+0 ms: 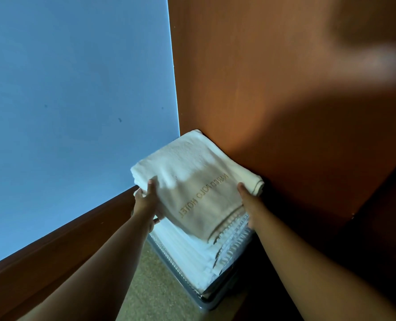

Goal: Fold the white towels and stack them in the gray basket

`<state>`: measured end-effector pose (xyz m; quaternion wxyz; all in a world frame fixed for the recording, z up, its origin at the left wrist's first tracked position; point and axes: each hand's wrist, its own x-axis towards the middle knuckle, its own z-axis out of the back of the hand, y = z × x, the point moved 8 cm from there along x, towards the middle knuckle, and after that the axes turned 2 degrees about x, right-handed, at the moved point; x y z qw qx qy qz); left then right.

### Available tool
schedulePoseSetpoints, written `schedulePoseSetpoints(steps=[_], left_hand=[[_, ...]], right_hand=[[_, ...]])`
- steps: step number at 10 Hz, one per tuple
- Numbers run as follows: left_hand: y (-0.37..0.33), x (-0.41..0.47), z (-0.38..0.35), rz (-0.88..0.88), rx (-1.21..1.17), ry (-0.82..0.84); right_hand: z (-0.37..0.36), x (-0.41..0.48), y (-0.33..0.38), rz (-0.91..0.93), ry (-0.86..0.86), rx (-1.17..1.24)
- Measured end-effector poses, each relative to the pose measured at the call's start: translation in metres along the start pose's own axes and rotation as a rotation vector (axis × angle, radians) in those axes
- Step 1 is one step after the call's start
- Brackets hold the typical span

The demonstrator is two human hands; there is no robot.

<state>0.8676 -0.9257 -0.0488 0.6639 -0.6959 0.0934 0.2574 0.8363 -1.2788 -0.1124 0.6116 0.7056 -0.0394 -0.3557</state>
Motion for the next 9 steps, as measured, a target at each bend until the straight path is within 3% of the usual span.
schedulePoseSetpoints(steps=[2,3,4,5,6,8,9], left_hand=[[0.019,-0.042,-0.017,-0.016,0.025,0.021],[0.064,-0.063,-0.041,0.191,0.065,0.191],[0.088,-0.053,-0.049,0.246,-0.059,0.215],[0.078,-0.045,-0.065,0.191,-0.228,0.285],[0.069,-0.039,-0.065,0.152,-0.253,0.270],[0.067,-0.059,-0.050,0.154,0.011,0.207],[0.068,-0.068,-0.026,0.092,0.049,0.157]], right_hand=[[0.011,-0.006,-0.004,-0.045,-0.023,0.157],[0.001,-0.070,0.018,-0.062,0.018,0.231],[-0.016,-0.086,0.019,-0.137,0.177,0.211],[-0.028,-0.085,0.035,-0.114,0.248,0.248],[-0.033,-0.080,0.041,-0.078,0.242,0.199],[-0.012,-0.085,0.030,-0.084,0.194,0.026],[0.011,-0.096,0.027,-0.007,0.040,-0.072]])
